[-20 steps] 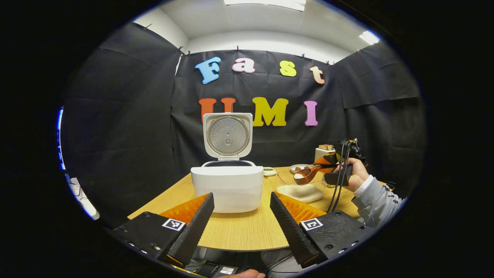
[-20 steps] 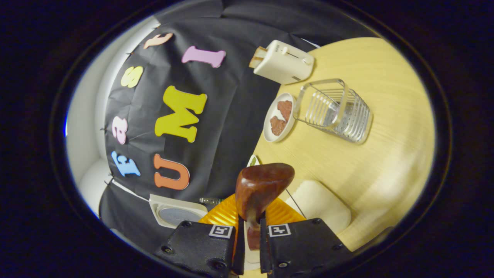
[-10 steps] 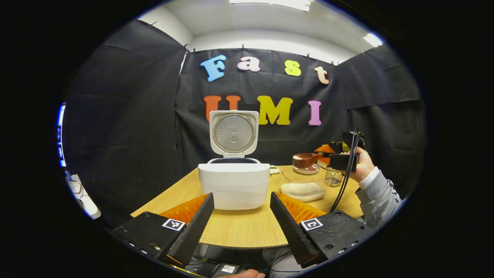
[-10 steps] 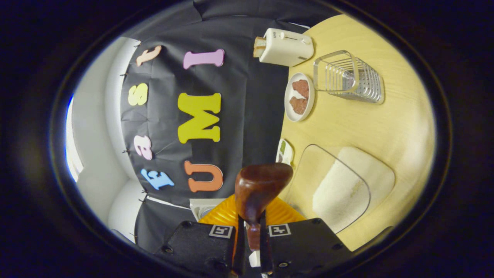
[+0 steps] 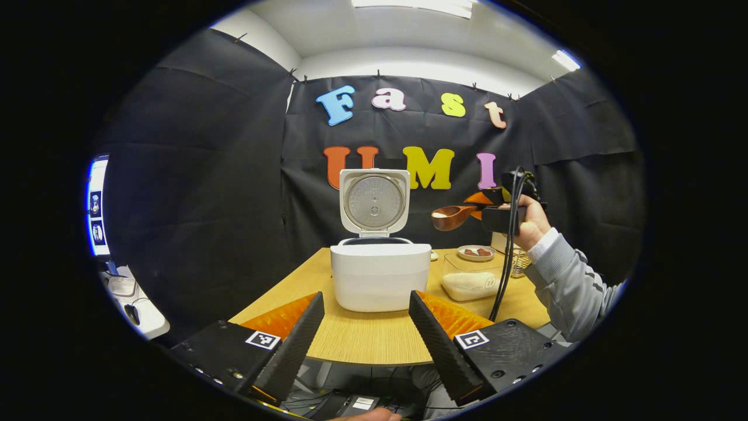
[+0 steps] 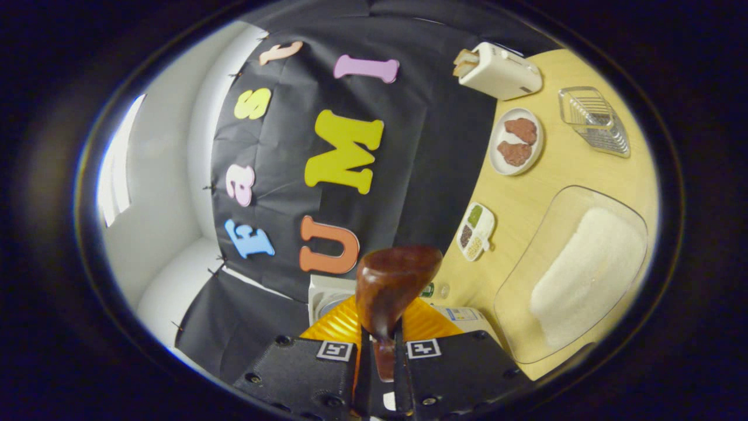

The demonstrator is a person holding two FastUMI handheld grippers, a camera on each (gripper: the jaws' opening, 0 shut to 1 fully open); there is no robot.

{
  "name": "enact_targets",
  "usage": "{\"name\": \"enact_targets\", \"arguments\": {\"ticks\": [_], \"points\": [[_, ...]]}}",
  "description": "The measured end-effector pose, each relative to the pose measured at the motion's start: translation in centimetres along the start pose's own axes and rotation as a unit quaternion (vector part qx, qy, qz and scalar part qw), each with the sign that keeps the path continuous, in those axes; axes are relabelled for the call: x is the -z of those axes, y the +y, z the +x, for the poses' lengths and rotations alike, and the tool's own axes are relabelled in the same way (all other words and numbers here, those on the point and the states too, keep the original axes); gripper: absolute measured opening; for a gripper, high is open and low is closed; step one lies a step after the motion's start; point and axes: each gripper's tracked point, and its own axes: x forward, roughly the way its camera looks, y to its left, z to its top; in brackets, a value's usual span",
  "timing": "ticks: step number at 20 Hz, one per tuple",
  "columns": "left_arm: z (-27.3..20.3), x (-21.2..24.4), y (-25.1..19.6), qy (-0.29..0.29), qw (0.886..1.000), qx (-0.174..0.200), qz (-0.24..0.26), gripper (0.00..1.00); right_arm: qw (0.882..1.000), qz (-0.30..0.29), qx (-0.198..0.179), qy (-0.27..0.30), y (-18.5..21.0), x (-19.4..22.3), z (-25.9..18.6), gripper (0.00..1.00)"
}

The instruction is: Close the left gripper, press the button to open the rice cooker; take a wooden spoon from the chopstick holder with the right hand, scoop a spoonful of rice and pour it into the rice cooker, then put the wooden spoon back into the chopstick holder.

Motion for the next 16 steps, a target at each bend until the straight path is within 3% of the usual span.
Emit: {"name": "enact_targets", "arguments": {"ticks": [4, 7, 16], "points": [[-0.5, 0.5, 1.0, 0.001, 1.000, -0.007, -0.006, 0.93, 0.995, -0.095, 0.001, 0.010, 2.7, 3.5, 3.2, 0.20], [-0.8, 0.4, 1.1, -0.005, 1.000, -0.007, -0.008, 0.93, 0.982, -0.188, 0.013, 0.013, 3.4, 5.8, 5.6, 0.20], [-1.7, -0.6, 1.3, -0.023, 1.000, -0.003, -0.008, 0.93, 0.908, -0.417, 0.003, 0.032, 5.2, 10.4, 9.9, 0.20]]}}
